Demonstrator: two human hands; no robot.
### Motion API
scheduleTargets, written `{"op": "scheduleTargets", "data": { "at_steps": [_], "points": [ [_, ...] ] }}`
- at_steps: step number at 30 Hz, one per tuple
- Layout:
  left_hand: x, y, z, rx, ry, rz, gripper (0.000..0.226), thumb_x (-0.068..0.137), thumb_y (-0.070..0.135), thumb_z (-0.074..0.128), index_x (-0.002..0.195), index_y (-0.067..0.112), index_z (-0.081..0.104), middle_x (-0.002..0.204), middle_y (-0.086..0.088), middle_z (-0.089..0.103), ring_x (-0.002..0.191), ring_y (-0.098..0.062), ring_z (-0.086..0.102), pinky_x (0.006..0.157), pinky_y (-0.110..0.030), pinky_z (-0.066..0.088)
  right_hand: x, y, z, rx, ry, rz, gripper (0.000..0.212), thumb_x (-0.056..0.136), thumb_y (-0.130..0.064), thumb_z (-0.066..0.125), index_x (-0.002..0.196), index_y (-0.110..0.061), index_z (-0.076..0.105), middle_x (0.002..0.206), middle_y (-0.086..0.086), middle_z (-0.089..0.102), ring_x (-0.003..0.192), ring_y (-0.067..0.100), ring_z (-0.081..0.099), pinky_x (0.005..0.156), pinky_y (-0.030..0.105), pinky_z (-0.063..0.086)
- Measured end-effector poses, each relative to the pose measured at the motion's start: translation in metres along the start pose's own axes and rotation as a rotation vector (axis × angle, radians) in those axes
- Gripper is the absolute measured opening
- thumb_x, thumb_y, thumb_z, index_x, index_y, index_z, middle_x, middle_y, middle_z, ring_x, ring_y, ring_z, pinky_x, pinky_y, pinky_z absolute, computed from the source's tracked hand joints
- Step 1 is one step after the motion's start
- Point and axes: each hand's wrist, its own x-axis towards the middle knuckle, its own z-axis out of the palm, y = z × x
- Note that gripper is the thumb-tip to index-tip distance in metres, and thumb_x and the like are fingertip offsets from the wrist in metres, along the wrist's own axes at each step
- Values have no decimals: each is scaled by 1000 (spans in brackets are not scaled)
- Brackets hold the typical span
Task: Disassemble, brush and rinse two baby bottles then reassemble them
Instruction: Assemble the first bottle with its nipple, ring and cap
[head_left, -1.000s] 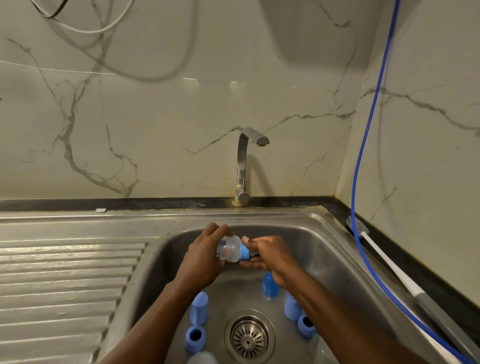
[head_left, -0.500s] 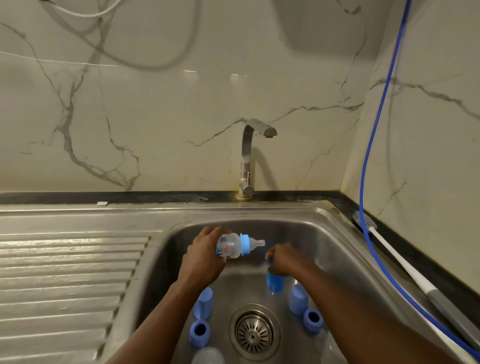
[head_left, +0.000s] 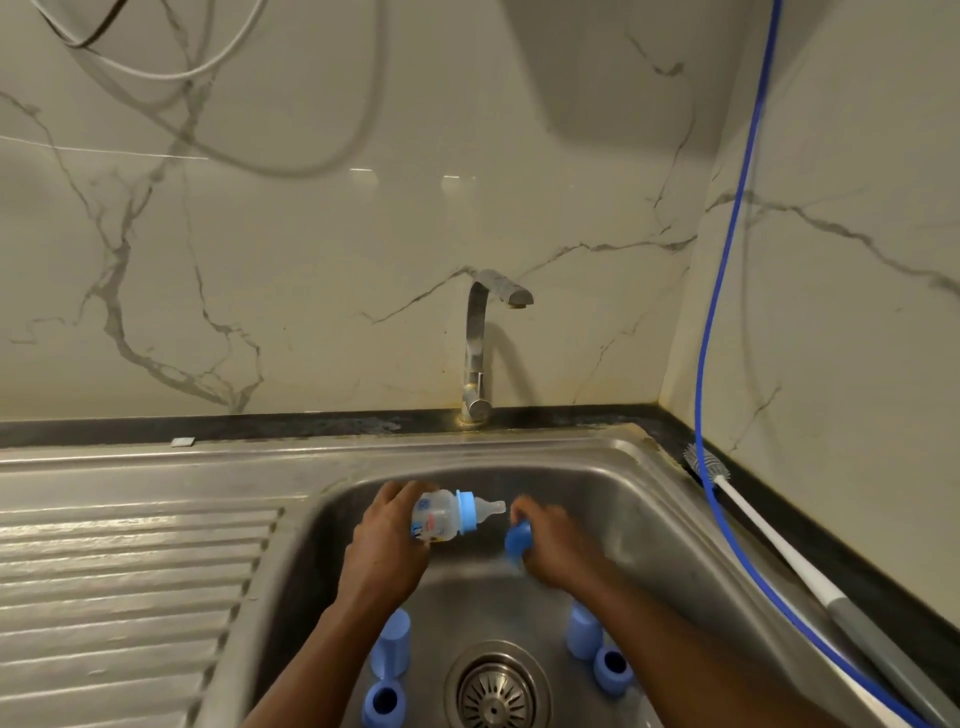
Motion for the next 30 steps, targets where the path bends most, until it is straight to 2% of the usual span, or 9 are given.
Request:
{"op": "scheduleTargets", "data": {
  "at_steps": [1,3,4,6,8,10,15,19,30],
  "points": [
    [0,0,0,-5,7,-5,61,87,10,70,140,26,45,141,2,44,123,-14,50,94,-22,45,-2,1,-4,19,-29,23,39,80,-18,68,112,-32,52,114,0,59,99,21,61,82,33,52],
    [1,0,-1,-23,23,-9,61,86,10,71,139,23,46,140,-1,46,121,-16,52,94,-25,46,-5,6,-11,166,68,63,44,81,-21,70,120,-30,54,115,-3,59,104,18,58,84,27,46],
    [2,0,-2,-32,28,-11,61,85,8,72,139,22,47,140,-1,46,120,-17,52,95,-27,47,-6,8,-16,237,126,81,43,80,-20,70,120,-29,55,114,-4,60,104,17,58,82,24,43],
    [4,2,-2,-49,26,-22,63,84,5,71,140,22,47,140,-2,45,121,-18,52,97,-31,49,-11,10,-23,328,136,107,43,78,-13,71,117,-27,60,113,-4,62,103,15,60,79,19,41],
    [4,4,-1,-53,2,-34,64,84,4,70,141,22,46,142,-2,43,123,-19,50,100,-33,49,-19,8,-27,499,140,130,44,76,-8,73,113,-27,60,111,-6,63,100,13,62,80,20,48],
    [4,5,-1,-41,-12,-39,65,84,4,70,142,23,45,143,-1,42,125,-19,49,101,-33,48,-25,1,-30,626,141,73,46,78,-7,75,114,-30,59,110,-11,62,97,7,61,83,24,54],
    [5,8,0,-56,-40,-6,63,82,5,74,136,23,49,138,0,45,119,-14,49,95,-26,47,-27,-8,-33,650,93,-57,49,78,-5,75,117,-30,60,111,-13,62,97,-2,59,76,9,49],
    [6,12,3,-45,-60,62,61,82,5,73,135,25,49,136,2,46,110,-1,39,85,-14,39,-25,-12,-29,695,41,-88,49,79,-1,72,120,-25,60,109,-13,61,97,-2,60,78,9,48],
    [8,13,2,41,-82,59,61,83,10,74,135,28,49,135,4,48,118,-9,50,85,-13,39,-17,-13,-21,724,37,-118,49,77,-3,75,114,-32,62,117,-6,64,102,6,63,86,16,51]
  ]
}}
